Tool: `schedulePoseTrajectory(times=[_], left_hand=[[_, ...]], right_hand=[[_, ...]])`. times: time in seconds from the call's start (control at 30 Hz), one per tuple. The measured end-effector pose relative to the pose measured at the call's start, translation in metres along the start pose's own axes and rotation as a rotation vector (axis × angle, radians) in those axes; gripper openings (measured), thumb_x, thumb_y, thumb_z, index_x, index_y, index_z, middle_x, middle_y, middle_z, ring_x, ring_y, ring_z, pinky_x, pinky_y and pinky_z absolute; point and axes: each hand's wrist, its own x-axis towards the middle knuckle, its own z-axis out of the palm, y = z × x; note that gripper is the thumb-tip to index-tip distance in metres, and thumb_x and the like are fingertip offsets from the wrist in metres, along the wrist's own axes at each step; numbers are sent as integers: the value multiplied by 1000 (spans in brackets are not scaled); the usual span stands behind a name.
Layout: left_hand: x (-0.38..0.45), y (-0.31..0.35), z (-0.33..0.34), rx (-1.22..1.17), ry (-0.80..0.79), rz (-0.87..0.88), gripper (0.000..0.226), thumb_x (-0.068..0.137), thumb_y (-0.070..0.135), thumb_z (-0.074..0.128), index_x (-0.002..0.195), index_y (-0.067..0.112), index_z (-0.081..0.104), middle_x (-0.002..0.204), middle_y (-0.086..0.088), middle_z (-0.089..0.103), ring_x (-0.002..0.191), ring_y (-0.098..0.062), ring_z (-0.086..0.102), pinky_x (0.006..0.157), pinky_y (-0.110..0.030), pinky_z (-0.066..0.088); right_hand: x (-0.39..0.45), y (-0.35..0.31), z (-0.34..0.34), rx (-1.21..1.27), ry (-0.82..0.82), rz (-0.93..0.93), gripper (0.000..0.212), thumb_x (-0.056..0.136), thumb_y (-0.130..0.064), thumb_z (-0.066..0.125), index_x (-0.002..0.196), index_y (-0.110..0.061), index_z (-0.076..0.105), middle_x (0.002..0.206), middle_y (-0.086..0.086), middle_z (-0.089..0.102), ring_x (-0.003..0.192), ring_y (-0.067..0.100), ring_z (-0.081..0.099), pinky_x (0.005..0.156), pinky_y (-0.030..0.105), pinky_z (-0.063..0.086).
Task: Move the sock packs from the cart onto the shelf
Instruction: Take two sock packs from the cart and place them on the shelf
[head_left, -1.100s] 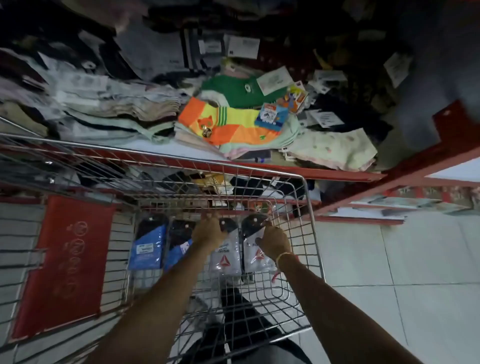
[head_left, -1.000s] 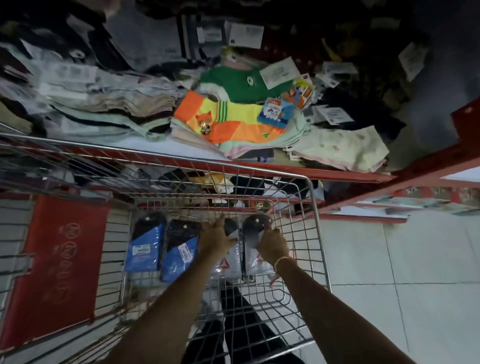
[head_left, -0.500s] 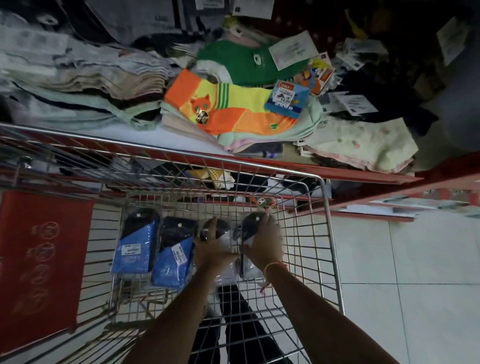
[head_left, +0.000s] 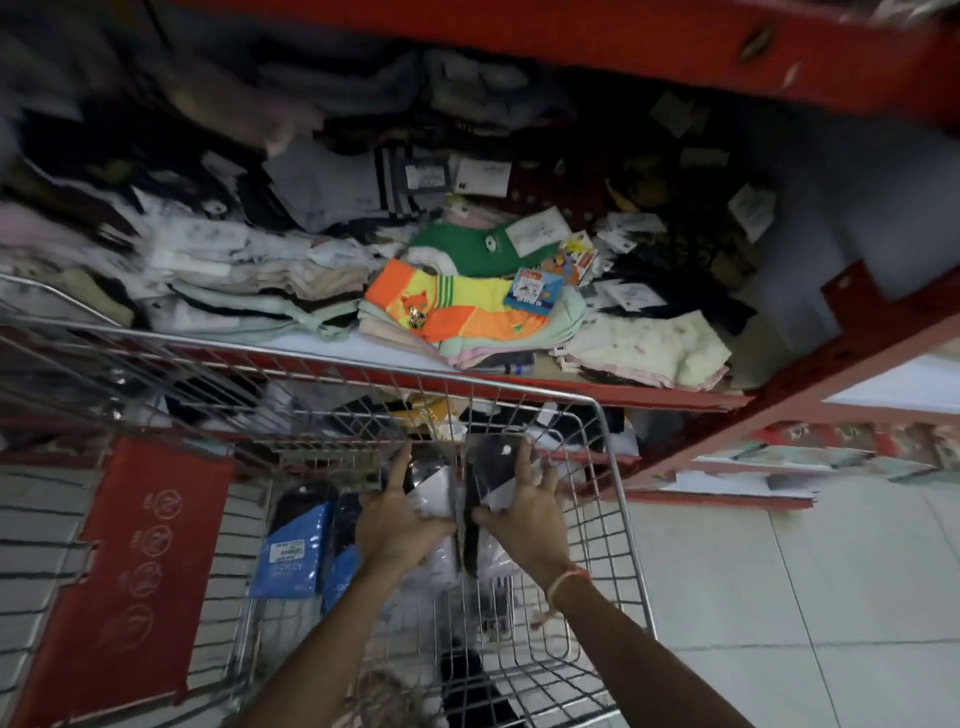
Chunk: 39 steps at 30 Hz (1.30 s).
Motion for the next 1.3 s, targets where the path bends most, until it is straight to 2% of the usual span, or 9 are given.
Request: schedulePoseTrajectory(times=[0.13,0.3,0.4,0.6,0.83,0.97,1.13,1.2,1.3], left_hand=[[-16,39,-43,-1,105,153,117,56,29,85,145,49,12,117,-9,64,75,-26,67,65,-35,57],[-35,99,-98,-30,259,364,120,55,25,88,145,50,13,134,-15,42,71,-10,52,67,-30,48],[-47,130,-127,-55,353,510,117,56,28,88,146,46,16,135,-10,44,105,-27,54,82,-39,52],[-64,193,-173,-75,515,627,115,56,38,87,142,54,13,129,-9,45,103,-28,56,70,-30,46],[-82,287,-214,-197,709,880,109,58,35,85,142,52,18,119,-5,46,105,-26,54,77,-34,45],[-81,348,-231,-241,834,994,108,58,33,81,144,47,18,126,-9,43,101,-29,57,67,-31,44],[-63,403,-214,-244,897,1040,104,61,27,79,145,44,19,128,-12,43,104,-32,55,67,-32,46],[-52,413,-199,-228,895,1054,102,63,26,79,146,41,21,129,-14,43,106,-33,54,67,-31,46],[-35,420,-177,-185,899,1067,98,65,29,78,147,35,24,130,-16,43,111,-33,51,68,-33,53]], right_hand=[[-11,-29,-42,57,129,-93,117,75,-46,75,153,-24,-10,152,29,19,120,44,53,97,43,50],[-17,-69,-99,93,287,-215,114,73,-49,73,154,-26,-5,149,23,23,125,45,45,99,45,49],[-24,-94,-137,72,379,-285,112,75,-54,69,152,-30,-10,151,20,20,112,41,57,95,43,52],[-35,-143,-216,132,604,-423,112,76,-50,72,153,-30,-7,150,14,24,109,33,57,88,36,52],[-36,-194,-310,199,931,-612,105,77,-43,75,154,-31,4,146,10,33,100,16,52,72,24,44],[-20,-215,-360,221,1083,-695,99,78,-39,74,153,-35,9,149,10,29,99,24,59,62,17,39],[23,-216,-389,262,1212,-712,93,83,-33,72,152,-36,10,157,11,17,136,31,41,84,31,53],[40,-209,-389,282,1201,-712,90,86,-28,70,153,-33,10,159,15,10,146,31,21,102,28,37],[62,-194,-386,293,1150,-686,86,90,-29,66,154,-29,8,160,18,3,149,32,8,106,28,21]])
